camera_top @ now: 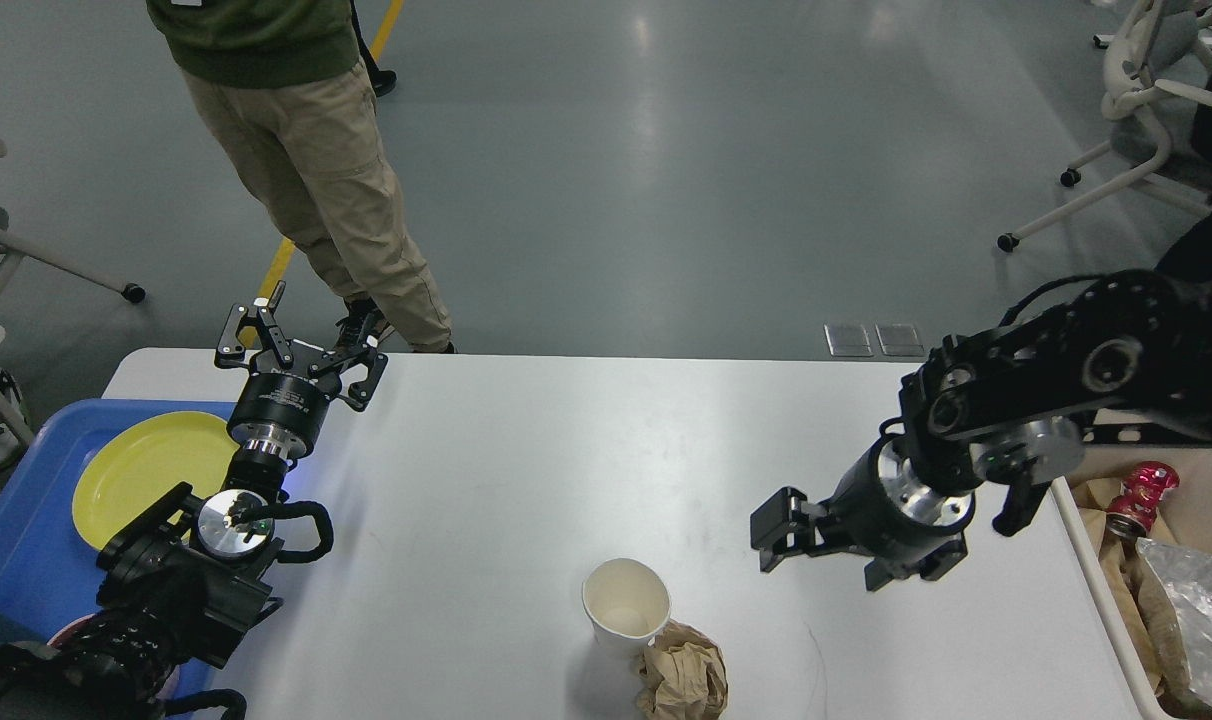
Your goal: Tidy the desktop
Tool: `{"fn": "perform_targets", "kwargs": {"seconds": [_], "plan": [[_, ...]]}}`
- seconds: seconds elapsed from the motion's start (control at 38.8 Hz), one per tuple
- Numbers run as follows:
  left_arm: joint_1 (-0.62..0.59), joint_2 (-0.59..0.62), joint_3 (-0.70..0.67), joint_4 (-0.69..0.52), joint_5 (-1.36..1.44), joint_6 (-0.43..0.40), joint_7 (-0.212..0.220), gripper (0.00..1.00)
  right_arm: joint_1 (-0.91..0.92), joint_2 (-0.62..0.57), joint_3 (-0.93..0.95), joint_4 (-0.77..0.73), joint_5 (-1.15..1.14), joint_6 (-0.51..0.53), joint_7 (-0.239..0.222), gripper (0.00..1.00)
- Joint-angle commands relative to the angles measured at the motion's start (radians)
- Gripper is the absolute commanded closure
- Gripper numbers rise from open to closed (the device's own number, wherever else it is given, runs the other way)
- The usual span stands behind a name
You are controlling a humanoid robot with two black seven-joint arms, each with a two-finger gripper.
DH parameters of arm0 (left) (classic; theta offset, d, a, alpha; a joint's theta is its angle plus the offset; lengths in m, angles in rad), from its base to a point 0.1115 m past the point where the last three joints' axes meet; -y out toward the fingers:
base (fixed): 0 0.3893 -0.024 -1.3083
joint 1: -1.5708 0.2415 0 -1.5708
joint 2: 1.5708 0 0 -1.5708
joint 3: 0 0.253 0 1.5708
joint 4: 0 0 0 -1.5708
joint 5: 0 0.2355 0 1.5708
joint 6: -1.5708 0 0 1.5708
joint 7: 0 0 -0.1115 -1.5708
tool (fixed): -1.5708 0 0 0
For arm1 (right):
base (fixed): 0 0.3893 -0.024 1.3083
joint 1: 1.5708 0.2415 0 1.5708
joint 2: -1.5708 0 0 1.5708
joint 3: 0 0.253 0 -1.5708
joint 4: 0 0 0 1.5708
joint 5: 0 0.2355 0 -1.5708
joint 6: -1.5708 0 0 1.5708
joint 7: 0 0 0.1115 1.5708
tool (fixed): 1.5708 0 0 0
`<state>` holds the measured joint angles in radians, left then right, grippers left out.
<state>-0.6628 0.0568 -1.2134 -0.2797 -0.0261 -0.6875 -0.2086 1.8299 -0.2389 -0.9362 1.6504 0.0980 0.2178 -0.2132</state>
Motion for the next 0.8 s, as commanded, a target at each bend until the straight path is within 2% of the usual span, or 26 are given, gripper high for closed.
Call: {"fn": "perform_targets", "kwargs": {"seconds": [0.0,0.15,0.26,0.46,0.52,0.57,0.59,0.64,0.67,0.75,0.77], "plan": [[0.0,0.0,0.0,-0.001,0.0,0.0,0.0,0.04,-0.115,0.075,0.056,-0.052,0.089,-0.077,0.001,0.0],[0.0,0.0,0.0,-0.001,0.0,0.0,0.002,0.04,-0.195,0.081,0.143,-0.101,0.109,-0.109,0.005,0.0],[0.0,0.0,0.0,-0.001,0.0,0.0,0.0,0.04,-0.239,0.093,0.2,-0.136,0.132,-0.164,0.024,0.0],[0.0,0.0,0.0,-0.001,0.0,0.0,0.0,0.04,-0.323,0.15,0.22,-0.21,0.134,-0.219,0.044,0.0],[0.0,0.0,0.0,-0.001,0.0,0.0,0.0,0.04,-0.342,0.151,0.22,-0.227,0.135,-0.241,0.055,0.0],[0.0,0.0,0.0,-0.001,0.0,0.0,0.0,0.04,-0.368,0.153,0.224,-0.25,0.134,-0.274,0.086,0.0],[0.0,0.0,0.0,-0.001,0.0,0.0,0.0,0.04,-0.38,0.153,0.232,-0.261,0.134,-0.294,0.118,0.02],[0.0,0.0,0.0,0.0,0.0,0.0,0.0,0.04,-0.391,0.158,0.232,-0.264,0.129,-0.319,0.149,0.05],[0.0,0.0,0.0,-0.001,0.0,0.0,0.0,0.04,-0.397,0.161,0.231,-0.264,0.128,-0.33,0.159,0.11],[0.0,0.0,0.0,-0.001,0.0,0.0,0.0,0.04,-0.408,0.176,0.228,-0.273,0.118,-0.359,0.167,0.41],[-0.001,0.0,0.0,-0.001,0.0,0.0,0.002,0.04,-0.409,0.179,0.226,-0.274,0.118,-0.363,0.169,0.45]]}}
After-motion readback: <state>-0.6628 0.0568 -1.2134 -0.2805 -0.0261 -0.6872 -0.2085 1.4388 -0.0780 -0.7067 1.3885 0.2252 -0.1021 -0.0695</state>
